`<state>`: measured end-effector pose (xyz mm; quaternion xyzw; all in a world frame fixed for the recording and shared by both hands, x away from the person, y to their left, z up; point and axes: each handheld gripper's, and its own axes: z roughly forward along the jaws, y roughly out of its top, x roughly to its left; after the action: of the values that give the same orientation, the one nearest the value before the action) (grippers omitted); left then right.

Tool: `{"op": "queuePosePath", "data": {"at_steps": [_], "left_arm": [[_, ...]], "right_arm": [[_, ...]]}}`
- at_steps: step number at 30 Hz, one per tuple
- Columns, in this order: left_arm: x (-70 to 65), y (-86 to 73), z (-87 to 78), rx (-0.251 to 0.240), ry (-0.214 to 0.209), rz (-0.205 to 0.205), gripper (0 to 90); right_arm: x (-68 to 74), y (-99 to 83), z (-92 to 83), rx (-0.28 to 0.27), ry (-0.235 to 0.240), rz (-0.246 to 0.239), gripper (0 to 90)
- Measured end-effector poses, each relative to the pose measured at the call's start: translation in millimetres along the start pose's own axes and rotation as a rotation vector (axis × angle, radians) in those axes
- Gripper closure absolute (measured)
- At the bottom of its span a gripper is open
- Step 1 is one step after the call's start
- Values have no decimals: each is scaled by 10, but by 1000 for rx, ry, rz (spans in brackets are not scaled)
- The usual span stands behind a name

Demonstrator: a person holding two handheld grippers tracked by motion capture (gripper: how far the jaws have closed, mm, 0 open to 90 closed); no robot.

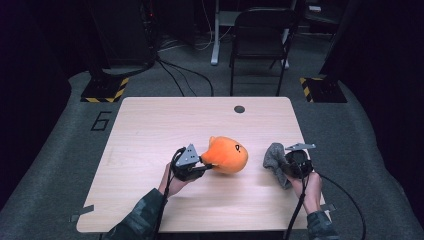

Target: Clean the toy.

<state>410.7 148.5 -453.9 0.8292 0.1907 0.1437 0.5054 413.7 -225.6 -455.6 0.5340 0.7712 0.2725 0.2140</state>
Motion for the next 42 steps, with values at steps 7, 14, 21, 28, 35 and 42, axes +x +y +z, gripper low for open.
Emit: {"op": "queuePosePath", "data": {"at_steps": [7,14,21,28,35,42], "left_arm": [[56,167,-98,46,-49,-128,723],[98,267,-143,99,-97,-205,719],[183,257,-111,144,-137,-288,715],[280,102,76,210,-172,-360,704],[331,-105,270,257,-167,-410,692],[308,-98,274,261,-158,-401,686]], "right_arm": [[-2,6,6,2,0,-8,747],[6,9,18,5,-1,-9,747],[11,12,21,6,0,-9,747],[16,15,37,8,-8,-14,748],[33,40,-17,-13,-3,-10,749],[270,228,-234,-92,70,-39,751]]}}
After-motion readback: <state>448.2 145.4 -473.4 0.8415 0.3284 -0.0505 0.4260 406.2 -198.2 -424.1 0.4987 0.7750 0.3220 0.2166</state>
